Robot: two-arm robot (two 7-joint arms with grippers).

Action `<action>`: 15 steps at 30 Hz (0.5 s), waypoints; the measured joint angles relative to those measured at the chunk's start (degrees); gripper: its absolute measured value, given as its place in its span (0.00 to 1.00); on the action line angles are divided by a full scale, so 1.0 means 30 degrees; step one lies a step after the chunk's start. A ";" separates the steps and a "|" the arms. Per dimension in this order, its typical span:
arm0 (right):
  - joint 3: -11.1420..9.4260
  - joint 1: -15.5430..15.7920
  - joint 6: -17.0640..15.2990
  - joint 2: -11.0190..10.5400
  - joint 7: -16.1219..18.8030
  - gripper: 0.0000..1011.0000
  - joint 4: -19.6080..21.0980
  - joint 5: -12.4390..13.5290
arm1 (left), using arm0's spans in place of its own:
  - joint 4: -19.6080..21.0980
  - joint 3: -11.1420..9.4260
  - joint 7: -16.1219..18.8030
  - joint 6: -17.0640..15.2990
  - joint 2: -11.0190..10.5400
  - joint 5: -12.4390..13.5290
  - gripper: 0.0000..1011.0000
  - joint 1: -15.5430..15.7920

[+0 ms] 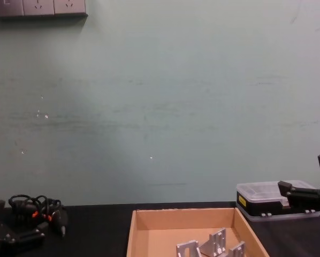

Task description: Use one hand to pick up the angle iron from the table and place it into the box.

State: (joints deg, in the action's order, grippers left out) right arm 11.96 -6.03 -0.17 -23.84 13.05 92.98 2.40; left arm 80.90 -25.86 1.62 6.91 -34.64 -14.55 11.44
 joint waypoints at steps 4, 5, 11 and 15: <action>0.0052 -0.0060 -0.0021 0.0006 0.0017 0.99 -0.0027 -0.0001 | 0.0000 -0.0001 0.0001 0.0000 0.0000 0.0000 0.99 0.0000; 0.0063 -0.0078 -0.0037 0.0007 0.0020 0.99 -0.0036 -0.0001 | 0.0000 -0.0001 0.0000 0.0000 -0.0001 -0.0001 0.99 0.0000; 0.0109 -0.0128 -0.0084 0.0015 0.0031 0.99 -0.0061 0.0002 | 0.0000 -0.0001 0.0000 0.0000 0.0000 0.0000 0.99 -0.0001; 0.0131 -0.0155 -0.0118 0.0018 0.0041 0.99 -0.0072 0.0005 | 0.0000 -0.0001 0.0000 0.0000 0.0000 0.0000 0.99 0.0000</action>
State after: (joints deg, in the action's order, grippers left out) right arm 12.36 -6.50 -0.53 -23.78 13.18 92.77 2.42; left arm 80.90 -25.86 1.62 6.91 -34.65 -14.55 11.44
